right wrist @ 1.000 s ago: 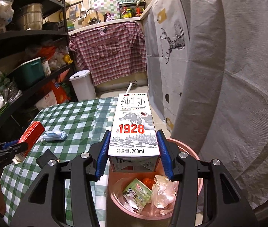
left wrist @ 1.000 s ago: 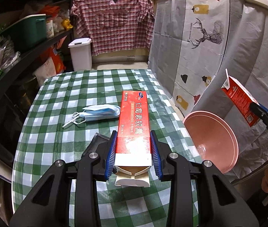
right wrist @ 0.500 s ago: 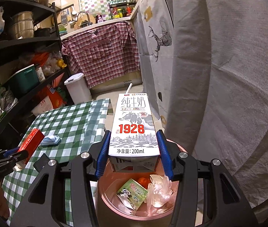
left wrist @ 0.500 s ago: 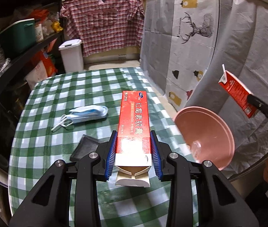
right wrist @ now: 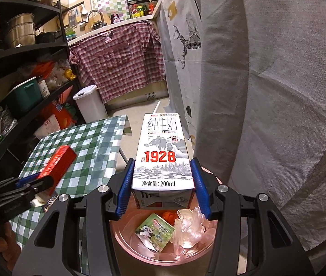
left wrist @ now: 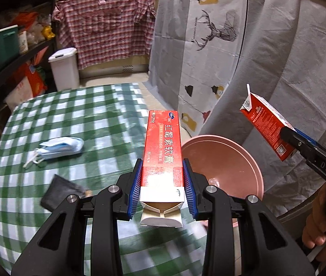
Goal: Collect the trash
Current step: 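Carry the milk carton and red box over the pink bin with both grippers, then open both grippers to drop the carton and red box into the bin, then move both grippers back to the black packet and blue mask on the table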
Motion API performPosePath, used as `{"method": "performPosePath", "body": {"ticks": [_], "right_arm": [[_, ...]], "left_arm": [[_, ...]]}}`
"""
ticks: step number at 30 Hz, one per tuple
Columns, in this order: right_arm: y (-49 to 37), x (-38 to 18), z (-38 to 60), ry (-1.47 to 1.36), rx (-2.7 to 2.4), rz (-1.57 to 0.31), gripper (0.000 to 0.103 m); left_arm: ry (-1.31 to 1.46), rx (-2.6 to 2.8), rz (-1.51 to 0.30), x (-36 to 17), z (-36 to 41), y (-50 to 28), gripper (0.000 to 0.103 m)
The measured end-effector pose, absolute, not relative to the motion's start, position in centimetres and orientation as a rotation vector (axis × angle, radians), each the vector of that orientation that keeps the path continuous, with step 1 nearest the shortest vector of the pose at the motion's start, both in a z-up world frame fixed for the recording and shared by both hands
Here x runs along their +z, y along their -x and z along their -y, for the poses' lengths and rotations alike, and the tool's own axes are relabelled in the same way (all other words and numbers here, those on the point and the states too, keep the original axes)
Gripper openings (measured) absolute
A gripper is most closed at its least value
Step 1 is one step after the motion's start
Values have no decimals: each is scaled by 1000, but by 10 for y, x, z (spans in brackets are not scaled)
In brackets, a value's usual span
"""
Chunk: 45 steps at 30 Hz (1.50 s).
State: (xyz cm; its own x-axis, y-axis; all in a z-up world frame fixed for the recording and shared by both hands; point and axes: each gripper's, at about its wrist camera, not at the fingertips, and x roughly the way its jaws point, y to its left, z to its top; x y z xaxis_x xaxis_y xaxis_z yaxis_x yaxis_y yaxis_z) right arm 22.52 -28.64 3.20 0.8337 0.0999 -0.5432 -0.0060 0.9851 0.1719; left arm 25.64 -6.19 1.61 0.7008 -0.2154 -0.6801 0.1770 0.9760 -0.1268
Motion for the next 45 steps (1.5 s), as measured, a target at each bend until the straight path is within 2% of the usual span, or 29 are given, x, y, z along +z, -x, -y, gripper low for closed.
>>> {"method": "performPosePath", "body": {"ticks": [13, 31, 32, 34, 35, 45], "right_arm": [[-237, 24, 295, -200, 36, -620, 49], [-255, 10, 301, -216, 19, -674, 50], [-256, 8, 301, -215, 15, -682, 51], [-260, 4, 302, -219, 9, -702, 63], [-260, 2, 302, -222, 8, -706, 63], [-253, 8, 296, -199, 4, -657, 61]], "left_arm": [[42, -330, -806, 2, 113, -276, 34], [53, -340, -850, -17, 135, -299, 34], [59, -341, -847, -17, 135, -301, 36], [61, -341, -848, -16, 136, -304, 47], [61, -345, -847, -16, 136, -305, 49], [16, -334, -791, 18, 94, -279, 48]]}}
